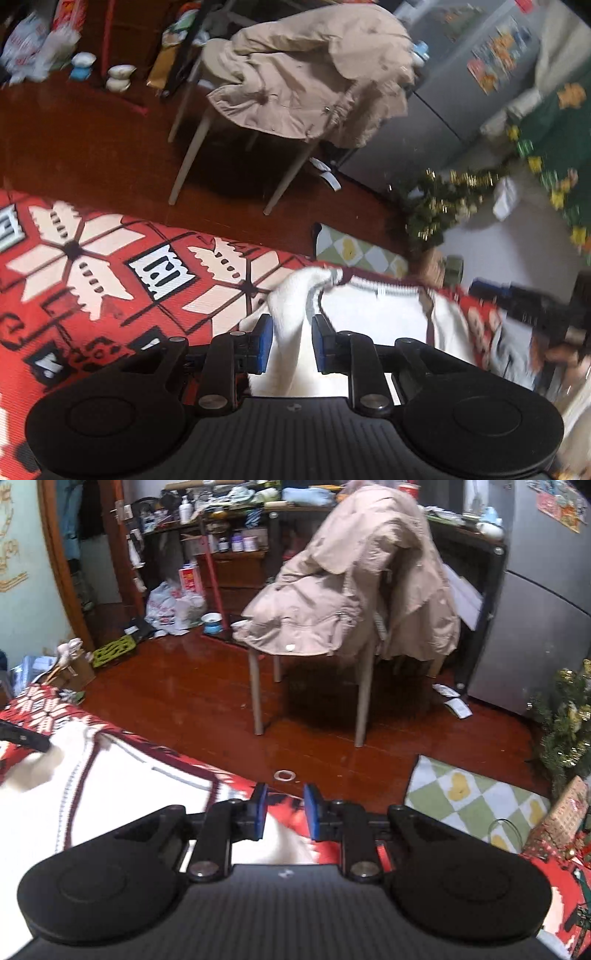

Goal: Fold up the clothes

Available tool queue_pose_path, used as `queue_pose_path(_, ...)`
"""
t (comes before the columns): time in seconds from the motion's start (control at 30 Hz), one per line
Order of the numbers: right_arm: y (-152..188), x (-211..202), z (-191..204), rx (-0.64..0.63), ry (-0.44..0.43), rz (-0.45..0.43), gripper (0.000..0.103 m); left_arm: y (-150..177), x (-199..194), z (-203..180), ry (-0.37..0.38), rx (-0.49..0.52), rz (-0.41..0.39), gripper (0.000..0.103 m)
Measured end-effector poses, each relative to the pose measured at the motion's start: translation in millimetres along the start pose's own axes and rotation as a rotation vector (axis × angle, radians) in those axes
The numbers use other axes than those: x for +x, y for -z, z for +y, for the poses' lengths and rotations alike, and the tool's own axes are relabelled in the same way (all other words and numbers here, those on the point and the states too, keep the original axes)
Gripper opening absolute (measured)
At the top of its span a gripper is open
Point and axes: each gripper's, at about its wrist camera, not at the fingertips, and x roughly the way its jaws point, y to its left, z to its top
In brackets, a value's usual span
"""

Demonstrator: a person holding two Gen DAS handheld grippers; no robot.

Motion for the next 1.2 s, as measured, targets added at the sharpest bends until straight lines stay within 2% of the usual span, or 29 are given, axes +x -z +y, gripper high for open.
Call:
queue_pose_path(0.17, -3.7, 3.1, 28.3, -0.036, -0.027, 0.004, 0.027, -7.1, 3.8, 11.0, 0.177, -0.157, 0.027, 0.021)
queue_pose_path(0.27, -3.9, 9.5, 37.6, -0.046, -0.046, 0.011, 0.030, -7.4, 0.4, 4.4, 0.113, -0.104, 0.017, 0.022)
queue_pose_path(0.37, -2.0, 14.3, 42.3, -0.047, -0.050, 0.017, 0.031, -7.2, -0.8, 10.1, 0.030, -0.118, -0.005, 0.022)
queue_pose_path(0.47, -0.5, 16.0, 43.0, -0.036, -0.053, 0.015, 0.032, -5.5, -7.4, 26.4, 0.016, -0.207, -0.062, 0.038)
queue_pose_path(0.5, 0.4, 16.1, 43.2, -0.033, -0.053, 0.015, 0.032, -3.6, -9.4, 33.4, 0.024, -0.246, -0.070, 0.049)
queue_pose_path(0.53, 1.5, 16.1, 42.5, -0.034, -0.052, 0.015, 0.033, -1.9, -10.1, 41.0, 0.034, -0.287, -0.063, 0.055)
queue_pose_path(0.57, 2.6, 16.1, 41.7, -0.035, -0.051, 0.016, 0.034, -1.4, -6.9, 45.5, 0.048, -0.316, -0.038, 0.056)
queue_pose_path(0.63, 4.3, 16.1, 41.1, -0.034, -0.049, 0.018, 0.034, -0.4, -0.5, 54.4, 0.076, -0.373, 0.014, 0.056)
queue_pose_path(0.7, 4.8, 17.1, 39.1, -0.026, -0.048, 0.020, 0.035, 2.6, 7.4, 57.3, 0.144, -0.414, 0.063, 0.055)
queue_pose_path(0.77, 7.3, 16.9, 38.0, -0.021, -0.049, 0.022, 0.037, 5.4, 11.6, 57.3, 0.198, -0.460, 0.070, 0.054)
queue_pose_path(0.9, 10.2, 18.3, 35.8, -0.019, -0.047, 0.029, 0.039, 3.5, 11.7, 51.3, 0.322, -0.510, 0.019, 0.051)
queue_pose_path(0.97, 11.7, 18.4, 35.3, -0.019, -0.045, 0.031, 0.042, 0.0, 9.3, 43.7, 0.330, -0.480, 0.006, 0.042)
queue_pose_path(1.0, 11.6, 18.4, 35.2, -0.021, -0.044, 0.032, 0.042, -3.1, 8.8, 37.9, 0.295, -0.435, 0.013, 0.035)
queue_pose_path(1.07, 11.6, 19.0, 34.9, -0.024, -0.043, 0.033, 0.045, -7.4, 10.6, 26.2, 0.217, -0.354, 0.038, 0.035)
queue_pose_path(1.17, 12.4, 18.6, 34.1, -0.019, -0.046, 0.030, 0.048, -7.4, 13.1, 16.3, 0.186, -0.283, 0.060, 0.031)
queue_pose_path(1.2, 12.8, 18.4, 33.5, -0.016, -0.047, 0.028, 0.048, -6.8, 13.0, 14.1, 0.172, -0.265, 0.060, 0.024)
